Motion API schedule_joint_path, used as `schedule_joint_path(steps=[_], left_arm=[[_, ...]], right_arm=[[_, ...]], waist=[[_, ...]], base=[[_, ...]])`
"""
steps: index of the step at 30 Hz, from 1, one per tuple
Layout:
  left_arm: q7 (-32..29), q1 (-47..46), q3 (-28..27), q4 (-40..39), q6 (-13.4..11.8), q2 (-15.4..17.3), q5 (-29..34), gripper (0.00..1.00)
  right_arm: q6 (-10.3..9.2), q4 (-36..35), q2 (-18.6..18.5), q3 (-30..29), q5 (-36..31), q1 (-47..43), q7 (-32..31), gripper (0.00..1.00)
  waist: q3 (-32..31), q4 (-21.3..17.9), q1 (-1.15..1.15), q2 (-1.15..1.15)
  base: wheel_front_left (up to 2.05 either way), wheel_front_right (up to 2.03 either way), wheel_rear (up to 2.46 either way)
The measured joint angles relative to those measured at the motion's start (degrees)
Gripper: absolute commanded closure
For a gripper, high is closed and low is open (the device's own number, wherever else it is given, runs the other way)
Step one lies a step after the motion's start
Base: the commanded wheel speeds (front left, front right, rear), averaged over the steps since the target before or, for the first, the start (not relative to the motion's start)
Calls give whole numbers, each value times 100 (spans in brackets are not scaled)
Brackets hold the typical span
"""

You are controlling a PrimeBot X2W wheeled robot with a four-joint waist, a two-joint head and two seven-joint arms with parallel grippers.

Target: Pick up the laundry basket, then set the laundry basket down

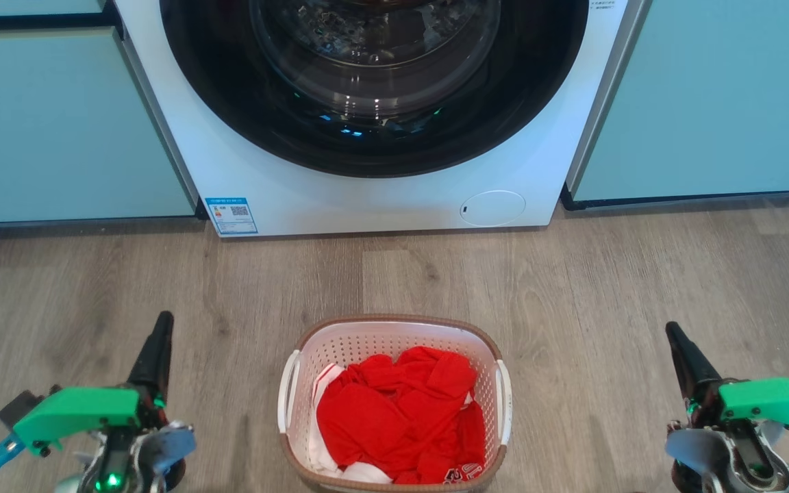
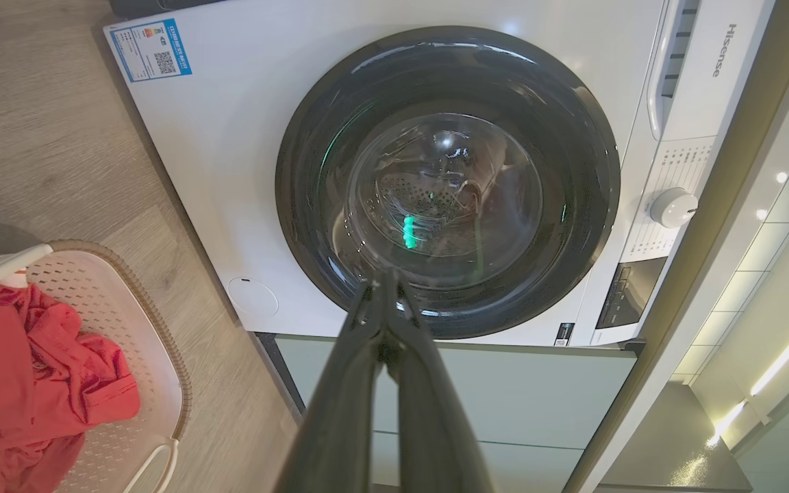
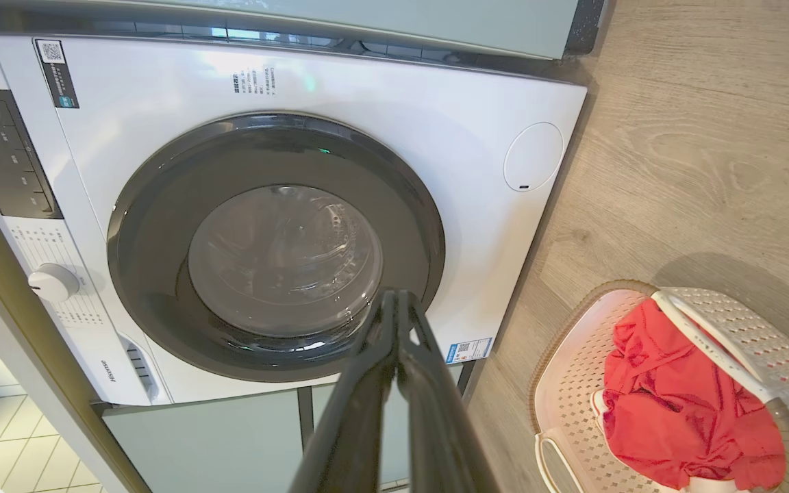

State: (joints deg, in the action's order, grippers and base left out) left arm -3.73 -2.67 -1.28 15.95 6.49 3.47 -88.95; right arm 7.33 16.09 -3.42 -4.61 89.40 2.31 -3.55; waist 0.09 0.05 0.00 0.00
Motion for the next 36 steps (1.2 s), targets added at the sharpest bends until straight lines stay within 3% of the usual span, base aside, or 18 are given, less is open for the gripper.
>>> schedule_joint_path(steps=[7,36], left_arm=[[-125,-5,-135,-4,59,-3,-426,100],[-158,-9,-172,-5,59,-18,-434,100]], right_arm=[[0,0,1,-102,383,15,-125,100],[0,-8,4,-154,393,110,-168,100]], waist=[[10,-6,0,0],[9,-5,0,0]], base=[[0,0,0],[0,0,0]])
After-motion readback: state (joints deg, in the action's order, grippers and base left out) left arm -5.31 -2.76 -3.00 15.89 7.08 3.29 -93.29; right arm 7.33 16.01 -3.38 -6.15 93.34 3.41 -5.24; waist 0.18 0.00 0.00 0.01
